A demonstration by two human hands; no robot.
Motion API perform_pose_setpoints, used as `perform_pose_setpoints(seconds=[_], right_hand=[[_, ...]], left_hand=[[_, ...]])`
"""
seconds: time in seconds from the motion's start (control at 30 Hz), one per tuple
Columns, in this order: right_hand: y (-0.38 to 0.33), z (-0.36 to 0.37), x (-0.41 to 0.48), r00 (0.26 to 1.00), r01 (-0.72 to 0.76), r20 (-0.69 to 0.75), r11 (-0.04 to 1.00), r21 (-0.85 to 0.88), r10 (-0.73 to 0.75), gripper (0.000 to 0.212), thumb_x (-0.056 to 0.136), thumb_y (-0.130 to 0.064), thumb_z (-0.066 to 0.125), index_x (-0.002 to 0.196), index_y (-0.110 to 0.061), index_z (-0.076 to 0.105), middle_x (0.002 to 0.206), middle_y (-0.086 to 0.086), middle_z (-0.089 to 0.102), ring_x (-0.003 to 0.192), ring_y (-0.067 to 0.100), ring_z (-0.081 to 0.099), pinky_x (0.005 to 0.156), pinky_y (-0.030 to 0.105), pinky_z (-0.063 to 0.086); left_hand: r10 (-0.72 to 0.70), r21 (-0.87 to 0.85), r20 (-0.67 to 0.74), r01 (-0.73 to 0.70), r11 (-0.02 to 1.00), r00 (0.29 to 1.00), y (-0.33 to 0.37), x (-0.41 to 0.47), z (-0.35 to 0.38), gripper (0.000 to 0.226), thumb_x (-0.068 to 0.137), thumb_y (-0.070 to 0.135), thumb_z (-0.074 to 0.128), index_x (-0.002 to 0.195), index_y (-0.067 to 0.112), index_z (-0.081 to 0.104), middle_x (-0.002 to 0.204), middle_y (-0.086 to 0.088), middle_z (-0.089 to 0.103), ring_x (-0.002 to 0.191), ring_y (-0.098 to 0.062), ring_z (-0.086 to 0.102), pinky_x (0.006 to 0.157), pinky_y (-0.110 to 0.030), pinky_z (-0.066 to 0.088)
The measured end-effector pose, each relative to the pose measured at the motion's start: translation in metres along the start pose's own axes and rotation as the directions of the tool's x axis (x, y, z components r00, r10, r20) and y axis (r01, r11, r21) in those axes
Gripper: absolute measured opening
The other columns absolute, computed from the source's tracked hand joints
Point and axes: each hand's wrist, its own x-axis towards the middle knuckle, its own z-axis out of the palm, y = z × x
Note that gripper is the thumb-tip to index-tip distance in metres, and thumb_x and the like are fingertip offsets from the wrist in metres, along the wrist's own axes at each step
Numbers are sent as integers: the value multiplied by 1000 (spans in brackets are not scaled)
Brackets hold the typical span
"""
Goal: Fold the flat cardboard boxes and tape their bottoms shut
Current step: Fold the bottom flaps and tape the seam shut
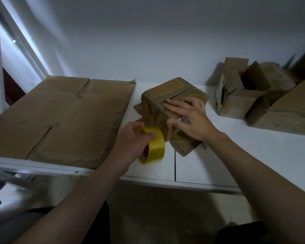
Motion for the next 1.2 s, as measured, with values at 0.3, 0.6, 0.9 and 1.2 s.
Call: perform_pose_setpoints(seconds=[0.3, 0.6, 0.9, 1.2], right_hand=[[-20, 20, -6, 999, -47, -35, 981, -190, 41, 65, 89, -63, 48, 149, -38, 46, 152, -13, 47, 142, 29, 35, 122, 61, 3], [-8, -7, 1, 988, -106, 75, 947, -302, 135, 56, 98, -56, 48, 152, -48, 33, 163, -21, 22, 155, 29, 2, 116, 63, -15], [27, -25, 3, 981, -109, 176, 979, 171, 78, 52, 95, -9, 66, 141, -30, 57, 147, -21, 44, 152, 24, 22, 123, 45, 27], [-11, -54, -5, 999, -46, -9, 979, 197, 48, 23, 94, -22, 71, 115, -28, 76, 102, -9, 75, 94, 7, 66, 83, 25, 54]], left_hand=[[4, 8, 24, -4, 1000, 1000, 1, -1, 4, 49, 83, 37, 79, 123, 38, 50, 124, 1, 53, 109, -27, 61, 89, -50, 58], [104, -45, 84, -101, 994, 991, 6, -13, 11, 46, 87, 25, 77, 125, 36, 52, 112, 4, 61, 100, -15, 64, 73, -35, 62], [118, -50, 79, -114, 992, 990, 14, -11, 13, 45, 86, 28, 78, 118, 43, 51, 123, 5, 56, 107, -17, 61, 88, -49, 59], [178, -26, -25, -178, 984, 984, 24, -11, 20, 46, 86, 30, 77, 123, 39, 52, 122, 9, 55, 104, -13, 58, 71, -36, 59]])
